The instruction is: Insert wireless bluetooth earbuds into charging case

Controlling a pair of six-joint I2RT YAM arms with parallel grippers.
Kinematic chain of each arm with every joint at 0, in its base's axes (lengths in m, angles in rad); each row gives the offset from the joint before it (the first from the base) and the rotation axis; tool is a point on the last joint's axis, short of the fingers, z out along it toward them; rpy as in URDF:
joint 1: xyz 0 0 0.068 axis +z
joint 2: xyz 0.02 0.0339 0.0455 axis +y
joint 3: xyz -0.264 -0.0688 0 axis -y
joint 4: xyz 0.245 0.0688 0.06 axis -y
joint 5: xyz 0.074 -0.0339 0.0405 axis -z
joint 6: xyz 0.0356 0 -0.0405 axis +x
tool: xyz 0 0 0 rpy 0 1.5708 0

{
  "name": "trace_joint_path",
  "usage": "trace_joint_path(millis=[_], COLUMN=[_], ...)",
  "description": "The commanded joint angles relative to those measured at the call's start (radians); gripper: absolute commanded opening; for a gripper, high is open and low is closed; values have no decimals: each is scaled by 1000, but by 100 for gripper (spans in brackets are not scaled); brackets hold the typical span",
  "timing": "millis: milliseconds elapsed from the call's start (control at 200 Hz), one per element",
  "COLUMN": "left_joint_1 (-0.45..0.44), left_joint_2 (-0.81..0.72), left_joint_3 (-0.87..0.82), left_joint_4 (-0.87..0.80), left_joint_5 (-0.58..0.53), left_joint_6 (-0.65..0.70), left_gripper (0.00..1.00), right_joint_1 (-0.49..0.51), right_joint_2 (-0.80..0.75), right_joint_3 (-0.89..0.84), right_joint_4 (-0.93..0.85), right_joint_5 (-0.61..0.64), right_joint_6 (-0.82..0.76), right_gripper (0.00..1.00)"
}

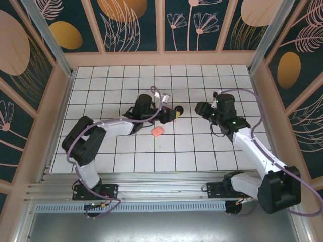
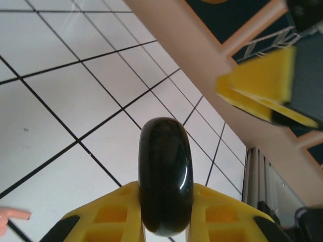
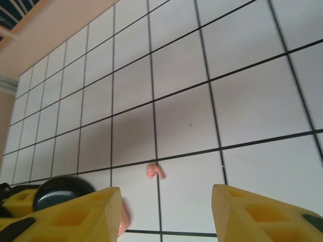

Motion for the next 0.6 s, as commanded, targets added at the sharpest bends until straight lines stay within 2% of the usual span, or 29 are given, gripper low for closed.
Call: trace_joint_path(millis=[0, 210, 410, 596], left_joint_1=[-59, -132, -177, -196], left_joint_2=[79, 256, 369, 427], left_joint_3=[134, 342, 501, 557], left_joint_4=[-145, -246, -384, -432], left_joint_5=[-40, -64, -101, -128], left_joint_6=[-103, -210, -235, -260], left_gripper=[18, 18, 21, 24], right_joint_1=[-21, -29, -47, -72], right_joint_2=[-40, -96, -176, -233], right_joint_3=[-29, -59, -103, -122], right_joint_4=[-28, -83, -119, -138], right_joint_5=[66, 169, 171, 159], right_joint_6=[16, 41, 49, 47], right_gripper=[50, 50, 50, 51])
